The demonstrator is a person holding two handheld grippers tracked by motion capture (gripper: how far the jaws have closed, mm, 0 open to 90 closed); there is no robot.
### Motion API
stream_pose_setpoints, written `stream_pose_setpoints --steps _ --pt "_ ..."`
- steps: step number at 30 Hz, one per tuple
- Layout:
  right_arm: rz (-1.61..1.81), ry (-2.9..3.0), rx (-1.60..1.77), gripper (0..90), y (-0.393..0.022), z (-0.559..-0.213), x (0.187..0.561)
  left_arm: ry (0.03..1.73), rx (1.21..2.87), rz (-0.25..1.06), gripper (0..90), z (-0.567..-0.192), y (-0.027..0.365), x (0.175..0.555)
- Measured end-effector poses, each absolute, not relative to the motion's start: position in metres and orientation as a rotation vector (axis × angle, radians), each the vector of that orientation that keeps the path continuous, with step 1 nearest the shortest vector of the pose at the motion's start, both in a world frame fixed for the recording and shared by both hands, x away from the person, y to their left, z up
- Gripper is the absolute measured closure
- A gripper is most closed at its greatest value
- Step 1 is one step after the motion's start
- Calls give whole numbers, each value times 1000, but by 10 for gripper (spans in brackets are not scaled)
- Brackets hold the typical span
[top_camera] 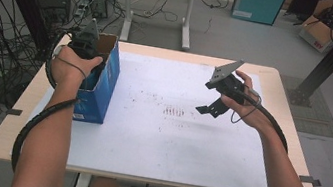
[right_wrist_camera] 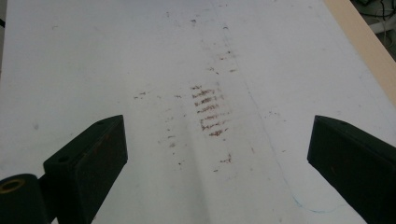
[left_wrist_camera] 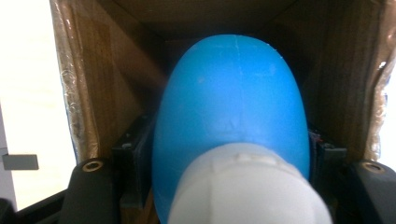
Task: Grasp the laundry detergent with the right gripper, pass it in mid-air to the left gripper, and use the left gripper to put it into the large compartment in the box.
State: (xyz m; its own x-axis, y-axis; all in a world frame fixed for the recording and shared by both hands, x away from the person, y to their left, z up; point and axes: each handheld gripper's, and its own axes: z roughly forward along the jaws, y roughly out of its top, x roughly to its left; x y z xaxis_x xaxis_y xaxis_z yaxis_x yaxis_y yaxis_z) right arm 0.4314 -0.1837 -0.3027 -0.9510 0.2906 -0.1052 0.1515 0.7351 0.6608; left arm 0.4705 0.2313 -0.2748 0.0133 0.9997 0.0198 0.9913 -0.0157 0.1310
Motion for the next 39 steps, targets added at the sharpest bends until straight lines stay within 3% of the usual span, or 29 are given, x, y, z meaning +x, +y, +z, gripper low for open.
stream_pose_setpoints --steps 24,39 --pt "1027 2727 348 50 -178 -299 432 2070 2231 201 255 -238 222 455" --pt "992 2738 399 50 -180 -299 428 1848 2313 318 154 -178 196 429"
